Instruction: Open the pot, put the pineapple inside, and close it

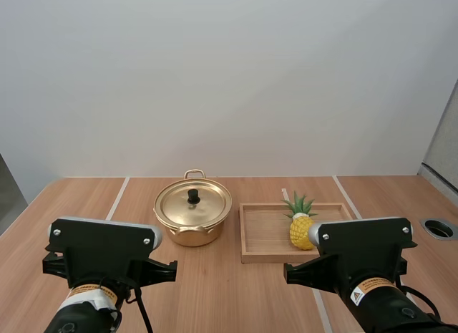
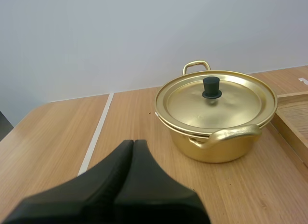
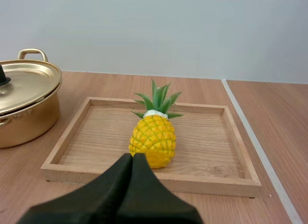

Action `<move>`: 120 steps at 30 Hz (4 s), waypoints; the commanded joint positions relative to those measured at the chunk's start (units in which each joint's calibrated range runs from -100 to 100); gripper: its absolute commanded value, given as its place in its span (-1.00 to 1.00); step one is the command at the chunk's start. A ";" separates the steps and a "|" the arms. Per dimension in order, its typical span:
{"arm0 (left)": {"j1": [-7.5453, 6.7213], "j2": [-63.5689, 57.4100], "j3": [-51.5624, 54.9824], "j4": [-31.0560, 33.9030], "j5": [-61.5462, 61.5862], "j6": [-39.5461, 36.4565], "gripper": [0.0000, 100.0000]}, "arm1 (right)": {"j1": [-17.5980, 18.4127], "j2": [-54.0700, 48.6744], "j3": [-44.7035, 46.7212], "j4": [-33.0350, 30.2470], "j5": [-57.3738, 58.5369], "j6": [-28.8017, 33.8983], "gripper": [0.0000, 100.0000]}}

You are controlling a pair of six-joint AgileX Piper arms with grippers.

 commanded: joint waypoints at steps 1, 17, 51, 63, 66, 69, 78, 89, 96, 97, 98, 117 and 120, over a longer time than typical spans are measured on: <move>-0.08 -0.35 0.00 -0.02 -1.23 -0.74 -1.00 | 0.05 0.27 0.00 -0.39 -1.24 0.00 -1.00; -0.08 -0.35 0.00 -0.02 -1.23 -0.74 -1.00 | 0.05 0.27 0.00 -0.39 -1.24 0.00 -1.00; -0.08 -0.35 0.00 -0.02 -1.23 -0.74 -1.00 | 0.05 0.27 0.00 -0.39 -1.24 0.00 -1.00; -0.08 -0.35 0.00 -0.17 -2.64 -0.83 -1.00 | 0.05 0.27 0.00 -0.39 -1.24 0.00 -1.00; -0.08 -0.35 0.00 -0.17 -2.64 -0.83 -1.00 | 0.05 0.27 0.00 -0.39 -1.24 0.00 -1.00; -0.08 -0.35 0.00 -0.17 -2.64 -0.83 -1.00 | 0.05 0.27 0.00 -0.39 -1.24 0.00 -1.00; -0.08 -0.35 0.00 -0.17 -1.91 -0.83 -1.00 | -0.09 0.27 0.00 1.70 -1.24 0.00 -1.00; -0.08 -0.35 0.00 0.49 -1.21 -0.83 -0.96 | -0.09 0.27 0.00 -2.04 -0.91 0.00 -1.00; -0.08 -0.35 0.00 0.49 -1.21 -2.36 0.17 | -0.09 0.27 0.00 -2.19 -0.94 0.00 -0.45; -0.08 -0.35 0.00 0.49 -1.21 -2.36 0.41 | -0.09 0.27 0.00 -2.19 -0.94 0.00 -0.30; -0.08 -0.35 0.00 0.49 -1.40 -2.36 0.75 | -0.09 0.27 0.00 -2.19 -0.94 0.00 -0.02; -0.08 -0.35 -8.46 2.88 -37.98 -4.02 1.00 | -0.17 0.27 0.00 -34.99 -23.76 -0.33 1.00; -0.08 -0.35 -14.14 3.00 -45.31 -4.02 1.00 | -0.42 0.27 -1.88 -42.11 -24.14 -0.33 1.00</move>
